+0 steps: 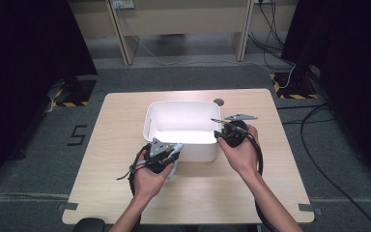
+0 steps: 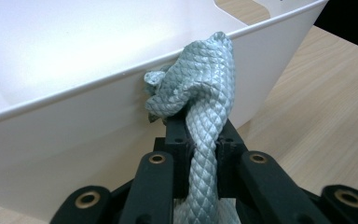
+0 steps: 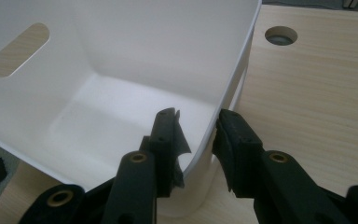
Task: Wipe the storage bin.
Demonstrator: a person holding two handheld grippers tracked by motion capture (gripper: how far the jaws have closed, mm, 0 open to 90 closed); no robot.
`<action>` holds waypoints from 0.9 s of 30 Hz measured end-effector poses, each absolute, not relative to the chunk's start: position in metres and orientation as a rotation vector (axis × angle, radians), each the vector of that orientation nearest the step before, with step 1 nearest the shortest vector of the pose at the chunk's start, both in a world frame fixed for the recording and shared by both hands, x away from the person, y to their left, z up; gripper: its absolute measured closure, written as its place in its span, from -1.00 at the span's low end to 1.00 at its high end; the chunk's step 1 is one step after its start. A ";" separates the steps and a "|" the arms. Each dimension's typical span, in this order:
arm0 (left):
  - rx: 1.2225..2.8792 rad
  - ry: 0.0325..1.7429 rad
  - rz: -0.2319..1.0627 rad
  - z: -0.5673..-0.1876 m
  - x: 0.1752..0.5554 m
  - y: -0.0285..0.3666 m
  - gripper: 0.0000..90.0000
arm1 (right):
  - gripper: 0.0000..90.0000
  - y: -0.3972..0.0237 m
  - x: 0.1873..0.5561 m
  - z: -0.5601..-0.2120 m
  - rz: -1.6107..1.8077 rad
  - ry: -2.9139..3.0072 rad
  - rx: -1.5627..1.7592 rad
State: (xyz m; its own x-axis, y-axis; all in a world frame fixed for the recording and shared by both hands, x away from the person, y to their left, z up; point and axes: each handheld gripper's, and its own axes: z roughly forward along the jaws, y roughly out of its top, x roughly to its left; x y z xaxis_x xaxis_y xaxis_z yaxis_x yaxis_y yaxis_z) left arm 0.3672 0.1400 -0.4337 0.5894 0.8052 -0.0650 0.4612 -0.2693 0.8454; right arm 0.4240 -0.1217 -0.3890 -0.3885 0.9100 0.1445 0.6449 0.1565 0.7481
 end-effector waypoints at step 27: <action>1.933 0.978 0.483 -0.435 0.369 0.127 0.76 | 0.53 -0.122 0.424 -0.389 1.085 2.096 1.487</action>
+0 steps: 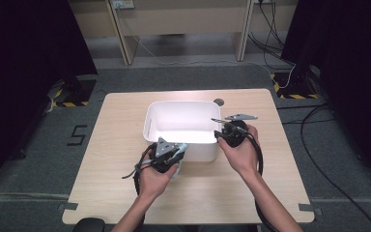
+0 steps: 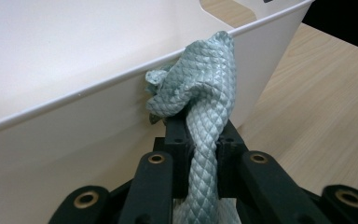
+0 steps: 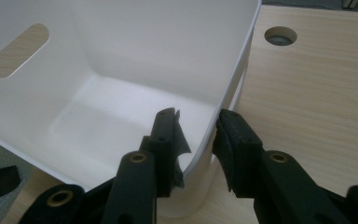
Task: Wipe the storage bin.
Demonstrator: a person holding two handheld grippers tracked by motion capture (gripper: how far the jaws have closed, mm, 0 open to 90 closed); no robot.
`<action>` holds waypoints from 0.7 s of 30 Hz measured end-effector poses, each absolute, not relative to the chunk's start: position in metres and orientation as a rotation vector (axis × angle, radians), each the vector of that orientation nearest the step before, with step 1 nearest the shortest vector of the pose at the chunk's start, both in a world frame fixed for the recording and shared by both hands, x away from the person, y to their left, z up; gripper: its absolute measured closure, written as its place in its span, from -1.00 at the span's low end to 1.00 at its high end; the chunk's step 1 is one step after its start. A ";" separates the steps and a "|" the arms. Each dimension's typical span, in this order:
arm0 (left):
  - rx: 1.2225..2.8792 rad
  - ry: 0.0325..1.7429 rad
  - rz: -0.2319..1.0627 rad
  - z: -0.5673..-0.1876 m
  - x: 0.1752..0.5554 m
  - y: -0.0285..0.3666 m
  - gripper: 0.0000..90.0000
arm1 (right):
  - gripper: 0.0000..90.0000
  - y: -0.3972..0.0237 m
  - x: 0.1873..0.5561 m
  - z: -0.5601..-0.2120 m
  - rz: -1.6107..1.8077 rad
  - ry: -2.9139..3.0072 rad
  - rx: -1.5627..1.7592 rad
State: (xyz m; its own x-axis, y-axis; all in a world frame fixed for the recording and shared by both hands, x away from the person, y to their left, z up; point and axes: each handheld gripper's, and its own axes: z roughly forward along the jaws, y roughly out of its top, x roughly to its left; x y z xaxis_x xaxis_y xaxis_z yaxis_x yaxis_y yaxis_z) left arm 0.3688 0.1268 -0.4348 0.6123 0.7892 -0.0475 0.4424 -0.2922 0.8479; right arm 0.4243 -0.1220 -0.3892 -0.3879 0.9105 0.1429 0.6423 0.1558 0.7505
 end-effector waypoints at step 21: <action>1.972 0.987 0.472 -0.457 0.370 0.123 0.75 | 0.52 -0.122 0.424 -0.389 1.090 2.097 1.485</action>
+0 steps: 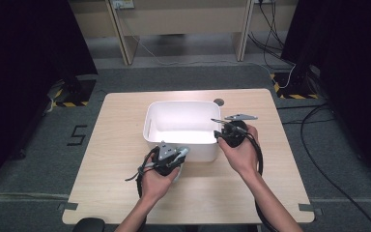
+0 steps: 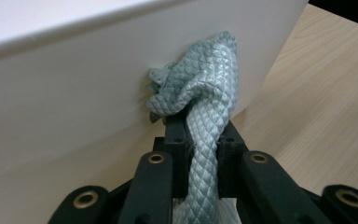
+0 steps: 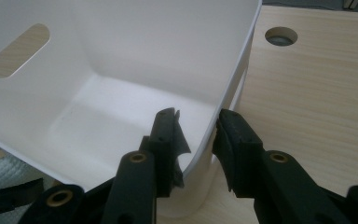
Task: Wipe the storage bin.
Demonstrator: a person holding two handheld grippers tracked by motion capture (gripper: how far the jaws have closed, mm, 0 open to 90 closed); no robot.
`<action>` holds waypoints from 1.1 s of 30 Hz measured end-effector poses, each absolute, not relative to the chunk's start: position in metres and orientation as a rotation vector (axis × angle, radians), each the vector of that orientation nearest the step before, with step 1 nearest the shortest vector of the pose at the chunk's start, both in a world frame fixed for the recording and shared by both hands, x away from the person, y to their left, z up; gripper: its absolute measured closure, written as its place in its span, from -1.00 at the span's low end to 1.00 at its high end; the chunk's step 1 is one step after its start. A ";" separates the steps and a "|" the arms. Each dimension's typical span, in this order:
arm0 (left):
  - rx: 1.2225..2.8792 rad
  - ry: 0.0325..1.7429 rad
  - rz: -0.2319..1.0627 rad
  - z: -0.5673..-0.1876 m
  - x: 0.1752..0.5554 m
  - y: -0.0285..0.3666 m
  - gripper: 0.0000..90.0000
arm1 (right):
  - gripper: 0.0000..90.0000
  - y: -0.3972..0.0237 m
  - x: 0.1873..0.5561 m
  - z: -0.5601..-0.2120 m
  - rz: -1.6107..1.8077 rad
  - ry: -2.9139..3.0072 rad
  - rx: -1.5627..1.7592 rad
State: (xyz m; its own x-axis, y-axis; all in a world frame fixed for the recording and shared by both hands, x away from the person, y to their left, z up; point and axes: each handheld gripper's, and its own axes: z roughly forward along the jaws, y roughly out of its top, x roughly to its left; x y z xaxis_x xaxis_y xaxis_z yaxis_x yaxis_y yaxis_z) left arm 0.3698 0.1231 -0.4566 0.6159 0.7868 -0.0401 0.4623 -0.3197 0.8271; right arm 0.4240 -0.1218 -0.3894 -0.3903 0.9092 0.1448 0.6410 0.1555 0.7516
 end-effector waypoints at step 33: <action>2.074 1.048 0.430 -0.498 0.378 0.119 0.74 | 0.52 -0.122 0.424 -0.390 1.088 2.099 1.475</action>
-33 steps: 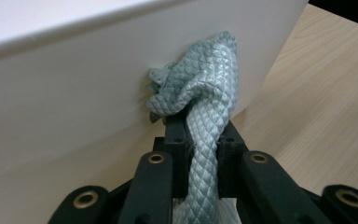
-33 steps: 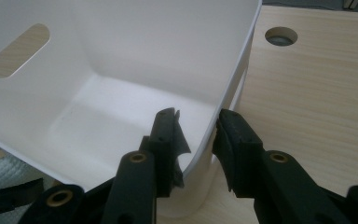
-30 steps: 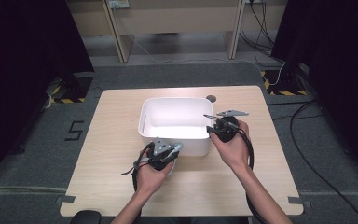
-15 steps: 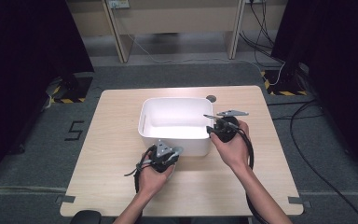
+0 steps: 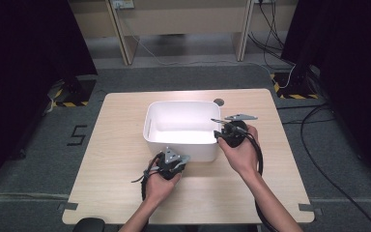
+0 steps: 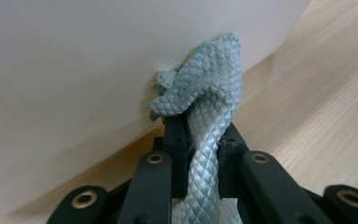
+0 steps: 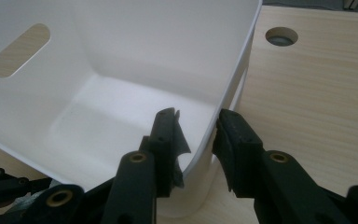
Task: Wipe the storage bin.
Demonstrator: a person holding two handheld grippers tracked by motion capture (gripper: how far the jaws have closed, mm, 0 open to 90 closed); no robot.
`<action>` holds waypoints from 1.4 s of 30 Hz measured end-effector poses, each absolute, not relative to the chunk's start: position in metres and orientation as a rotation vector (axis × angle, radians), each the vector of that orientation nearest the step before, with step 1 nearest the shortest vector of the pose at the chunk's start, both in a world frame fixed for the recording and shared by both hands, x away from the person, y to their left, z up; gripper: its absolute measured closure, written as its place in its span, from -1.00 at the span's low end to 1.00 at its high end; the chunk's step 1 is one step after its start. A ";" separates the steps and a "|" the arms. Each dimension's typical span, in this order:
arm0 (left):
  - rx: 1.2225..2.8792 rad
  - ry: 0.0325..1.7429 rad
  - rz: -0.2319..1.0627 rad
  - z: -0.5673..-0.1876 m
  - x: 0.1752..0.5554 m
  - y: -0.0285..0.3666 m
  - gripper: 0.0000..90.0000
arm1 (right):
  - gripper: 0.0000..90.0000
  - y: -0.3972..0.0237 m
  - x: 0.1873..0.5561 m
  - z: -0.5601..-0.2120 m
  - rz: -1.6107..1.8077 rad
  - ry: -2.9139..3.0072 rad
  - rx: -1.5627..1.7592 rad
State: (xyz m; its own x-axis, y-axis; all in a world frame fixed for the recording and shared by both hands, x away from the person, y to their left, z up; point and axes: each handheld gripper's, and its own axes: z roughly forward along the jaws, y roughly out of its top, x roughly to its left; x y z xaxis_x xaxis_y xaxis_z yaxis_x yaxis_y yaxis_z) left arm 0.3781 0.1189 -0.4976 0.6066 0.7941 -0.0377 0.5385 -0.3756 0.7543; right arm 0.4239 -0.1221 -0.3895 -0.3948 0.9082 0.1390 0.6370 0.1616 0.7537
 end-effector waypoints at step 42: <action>2.035 0.974 0.413 -0.469 0.376 0.098 0.74 | 0.52 -0.122 0.424 -0.390 1.092 2.098 1.486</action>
